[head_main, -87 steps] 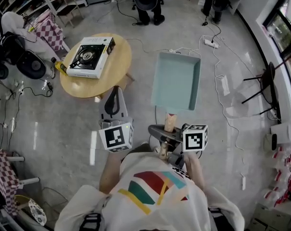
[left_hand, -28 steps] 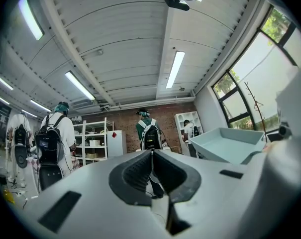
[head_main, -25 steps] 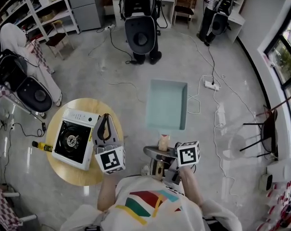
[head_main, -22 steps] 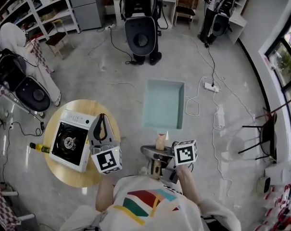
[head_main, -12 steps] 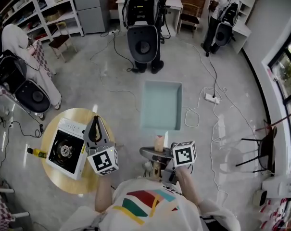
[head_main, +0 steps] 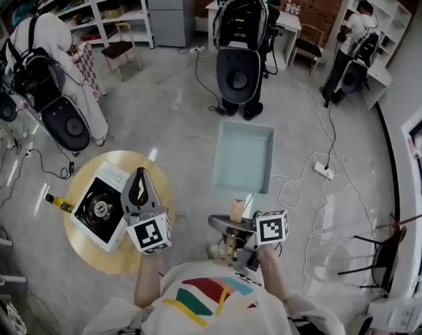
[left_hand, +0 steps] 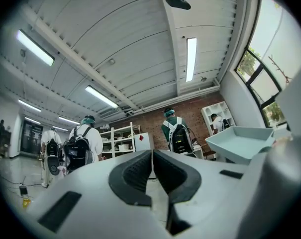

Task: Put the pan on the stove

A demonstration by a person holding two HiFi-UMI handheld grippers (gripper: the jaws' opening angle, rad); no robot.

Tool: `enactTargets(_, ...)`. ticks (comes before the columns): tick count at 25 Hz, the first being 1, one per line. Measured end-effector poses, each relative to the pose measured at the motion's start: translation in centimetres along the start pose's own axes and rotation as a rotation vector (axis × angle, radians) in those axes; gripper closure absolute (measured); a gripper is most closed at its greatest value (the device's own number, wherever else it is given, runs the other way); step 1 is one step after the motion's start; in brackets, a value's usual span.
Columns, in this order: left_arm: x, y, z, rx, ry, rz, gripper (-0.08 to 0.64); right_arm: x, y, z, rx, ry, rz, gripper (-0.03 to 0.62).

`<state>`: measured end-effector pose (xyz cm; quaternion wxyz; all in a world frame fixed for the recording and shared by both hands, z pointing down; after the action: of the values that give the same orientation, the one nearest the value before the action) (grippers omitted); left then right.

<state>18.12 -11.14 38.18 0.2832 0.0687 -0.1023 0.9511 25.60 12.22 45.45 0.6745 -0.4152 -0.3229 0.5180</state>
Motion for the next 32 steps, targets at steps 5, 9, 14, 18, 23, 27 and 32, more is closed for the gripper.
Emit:
enactTargets(5,1.4,3.2,-0.2,-0.049,0.025,-0.151,0.549,-2.9,-0.6,-2.3,0.022,0.137,-0.070,0.595)
enactTargets(9,3.8,6.4,0.4,-0.101,0.039,-0.297,0.549,-6.3,-0.9,-3.7,0.033,0.270,-0.137,0.594)
enactTargets(14,8.5,11.1,0.5,-0.076,0.093,-0.498,0.549,-12.0,-0.7,-3.3,0.058,0.443,-0.237,0.594)
enactTargets(18,12.1,13.4,0.1,-0.095,0.121,-0.643,0.549,-15.4,0.2,-2.7,0.055,0.550,-0.323,0.594)
enactTargets(23,17.5,15.5,-0.6,-0.116,0.129,-0.794,0.549,-19.0,1.6,0.3,0.053,0.693,-0.402,0.594)
enactTargets(27,20.8,17.1,-0.9,-0.125,0.134,-0.882,0.549,-21.5,3.0,2.8,0.049,0.788,-0.461,0.594)
enactTargets(32,24.4,18.7,-1.4,-0.122,0.137,-0.944,0.549,-23.4,5.1,6.1,0.071,0.868,-0.511,0.594)
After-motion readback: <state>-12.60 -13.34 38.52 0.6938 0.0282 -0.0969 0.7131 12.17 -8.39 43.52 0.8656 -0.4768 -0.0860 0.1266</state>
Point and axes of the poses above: the fingertips, and each gripper's own axes: x backward along the fingers, y to its left, z out of its underside, the point moved 8 cm from there along x, backward along the fingers, and after that the axes turned 4 degrees about -z, right-handed, at the moved point
